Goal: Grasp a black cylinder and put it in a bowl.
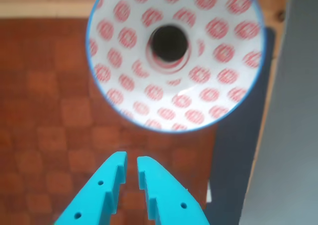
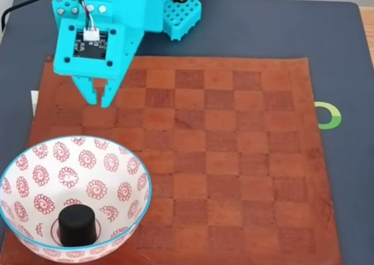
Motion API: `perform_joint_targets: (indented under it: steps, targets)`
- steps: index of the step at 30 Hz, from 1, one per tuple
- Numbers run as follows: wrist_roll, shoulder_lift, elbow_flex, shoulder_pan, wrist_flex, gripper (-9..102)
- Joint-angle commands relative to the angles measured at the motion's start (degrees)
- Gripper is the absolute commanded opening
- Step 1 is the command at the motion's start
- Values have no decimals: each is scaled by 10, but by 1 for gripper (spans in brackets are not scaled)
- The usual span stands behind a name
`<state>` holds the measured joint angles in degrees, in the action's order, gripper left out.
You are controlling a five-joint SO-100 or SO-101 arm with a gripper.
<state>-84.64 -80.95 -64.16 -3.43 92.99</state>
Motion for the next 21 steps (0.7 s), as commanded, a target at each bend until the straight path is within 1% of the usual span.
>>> perform_joint_targets:
  steps: [1,11,16,21]
  targets:
    - [-10,-87,-89,10,-7,0]
    - [-55,-302,-323,44,-18,0]
    - [-64,-414,-461,62,-72,0]
    - [-102,-528,-596,90,-113,0]
